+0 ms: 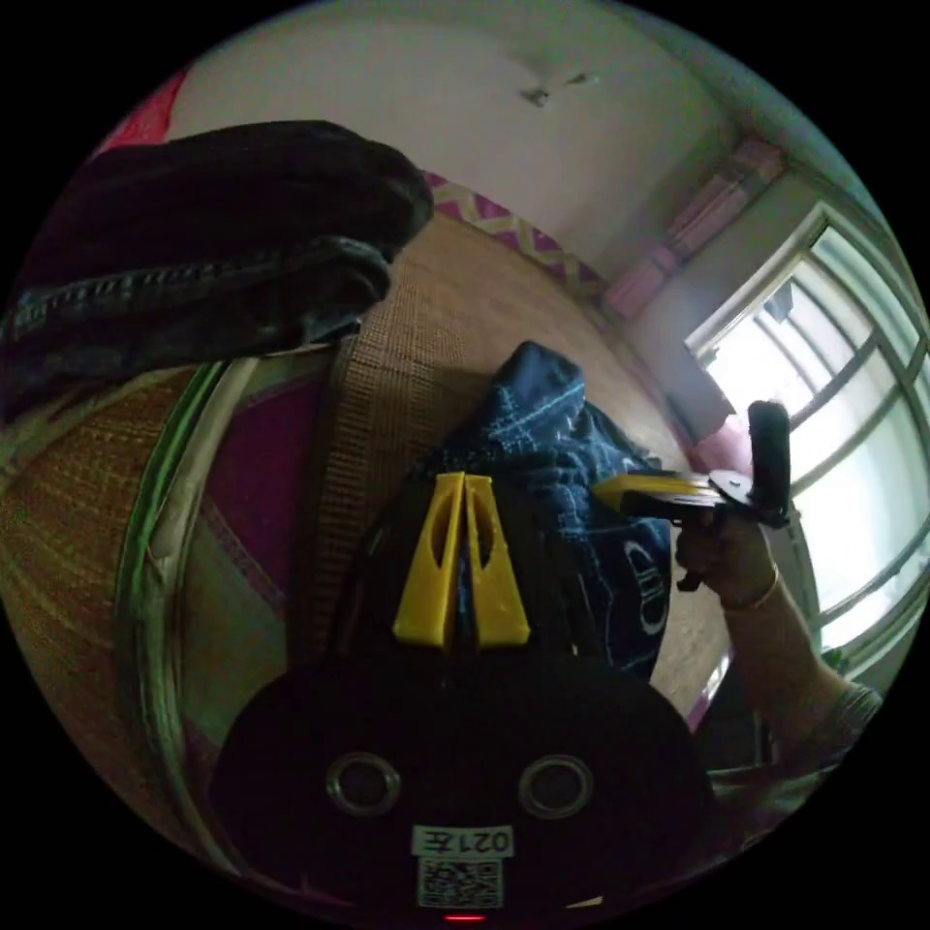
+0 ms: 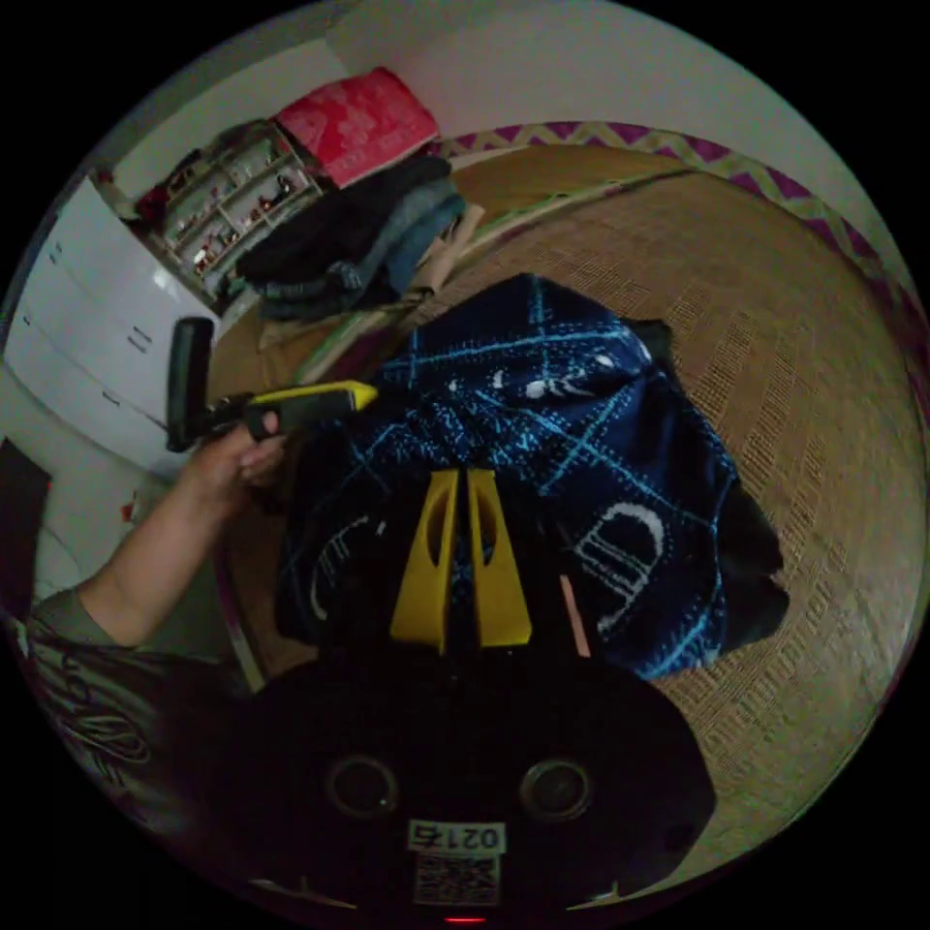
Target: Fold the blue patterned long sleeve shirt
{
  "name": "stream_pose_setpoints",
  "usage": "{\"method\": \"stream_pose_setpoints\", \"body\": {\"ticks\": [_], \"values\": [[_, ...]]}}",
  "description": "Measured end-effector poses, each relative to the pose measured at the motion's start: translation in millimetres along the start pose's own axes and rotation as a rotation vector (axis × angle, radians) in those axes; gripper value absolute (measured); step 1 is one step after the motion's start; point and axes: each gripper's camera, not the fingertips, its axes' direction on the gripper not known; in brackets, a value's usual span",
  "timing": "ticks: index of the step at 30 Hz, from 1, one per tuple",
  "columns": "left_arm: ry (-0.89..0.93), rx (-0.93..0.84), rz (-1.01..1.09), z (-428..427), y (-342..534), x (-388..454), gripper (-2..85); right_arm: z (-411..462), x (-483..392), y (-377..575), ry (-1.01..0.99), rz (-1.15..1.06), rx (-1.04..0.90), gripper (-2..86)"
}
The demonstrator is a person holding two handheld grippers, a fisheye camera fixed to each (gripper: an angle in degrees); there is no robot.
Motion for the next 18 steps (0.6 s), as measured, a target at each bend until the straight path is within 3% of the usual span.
{"method": "stream_pose_setpoints", "body": {"ticks": [4,8,12,18], "values": [[-0.061,0.098,-0.064,-34.4,17.1,-4.7,-0.9,-78.8,30.1,52.5,-0.132,0.148,0.218,6.3],[0.137,0.150,-0.077,-67.3,56.0,-2.0,-0.9,-127.4,71.3,137.6,-0.189,0.372,0.277,9.9],[0.284,0.136,-0.119,-74.6,101.1,9.9,-0.8,-119.7,97.3,189.7,-0.316,0.555,0.291,11.6],[0.250,0.276,-0.210,-76.9,169.8,44.0,3.9,-93.0,108.4,178.9,-0.565,0.700,0.375,12.9]]}}
